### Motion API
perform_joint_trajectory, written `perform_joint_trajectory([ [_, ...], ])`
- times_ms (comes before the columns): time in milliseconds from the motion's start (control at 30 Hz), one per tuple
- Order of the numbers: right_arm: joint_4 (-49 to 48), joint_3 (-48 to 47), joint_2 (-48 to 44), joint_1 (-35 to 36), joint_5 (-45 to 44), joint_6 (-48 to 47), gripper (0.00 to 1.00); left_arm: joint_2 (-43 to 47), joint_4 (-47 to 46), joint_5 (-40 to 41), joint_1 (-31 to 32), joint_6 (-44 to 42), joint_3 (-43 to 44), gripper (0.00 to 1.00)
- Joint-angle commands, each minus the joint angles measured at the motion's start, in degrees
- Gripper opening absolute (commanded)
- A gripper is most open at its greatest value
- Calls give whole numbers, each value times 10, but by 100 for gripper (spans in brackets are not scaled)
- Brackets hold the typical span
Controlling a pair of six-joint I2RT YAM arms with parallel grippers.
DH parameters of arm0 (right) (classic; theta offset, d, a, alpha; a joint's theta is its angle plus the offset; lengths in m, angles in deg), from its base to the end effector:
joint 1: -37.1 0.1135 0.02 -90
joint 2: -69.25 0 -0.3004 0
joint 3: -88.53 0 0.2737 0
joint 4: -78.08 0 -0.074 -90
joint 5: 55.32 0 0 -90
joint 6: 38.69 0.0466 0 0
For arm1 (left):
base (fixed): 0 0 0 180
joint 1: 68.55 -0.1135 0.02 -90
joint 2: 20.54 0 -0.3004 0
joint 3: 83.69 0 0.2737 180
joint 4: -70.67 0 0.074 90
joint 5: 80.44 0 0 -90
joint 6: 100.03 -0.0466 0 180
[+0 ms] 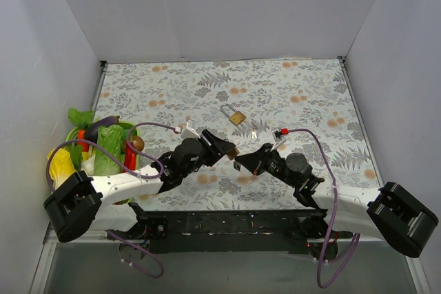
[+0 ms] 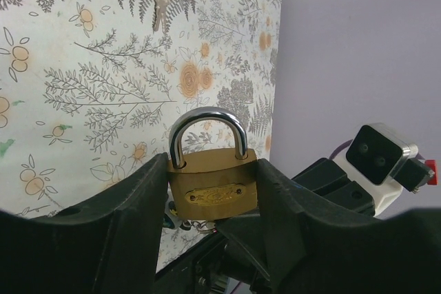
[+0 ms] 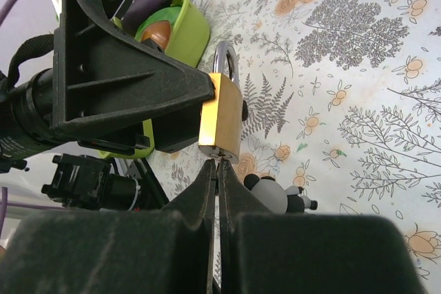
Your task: Unlock with the key
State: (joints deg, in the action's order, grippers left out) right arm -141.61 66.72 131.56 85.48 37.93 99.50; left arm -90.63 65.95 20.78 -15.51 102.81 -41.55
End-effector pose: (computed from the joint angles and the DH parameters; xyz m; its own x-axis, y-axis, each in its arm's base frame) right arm 0.1369 0.1580 0.2000 -0.5906 0.4556 -0.6660 -0.5157 0.4217 0.7458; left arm 0.1693 -0.2099 0.2204 -0.5312 -0.7975 0.2860 -0.4811 0.0061 -0.8767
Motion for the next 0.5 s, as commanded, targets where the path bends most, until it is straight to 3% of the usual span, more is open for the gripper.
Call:
perform_joint_trajectory([
  [0,-59,7,-15,8,16,28,1,19,-117,-23,5,185,14,0],
  [467,-128,32,-6,1,20,85,1,9,-203,-47,5,158,10,0],
])
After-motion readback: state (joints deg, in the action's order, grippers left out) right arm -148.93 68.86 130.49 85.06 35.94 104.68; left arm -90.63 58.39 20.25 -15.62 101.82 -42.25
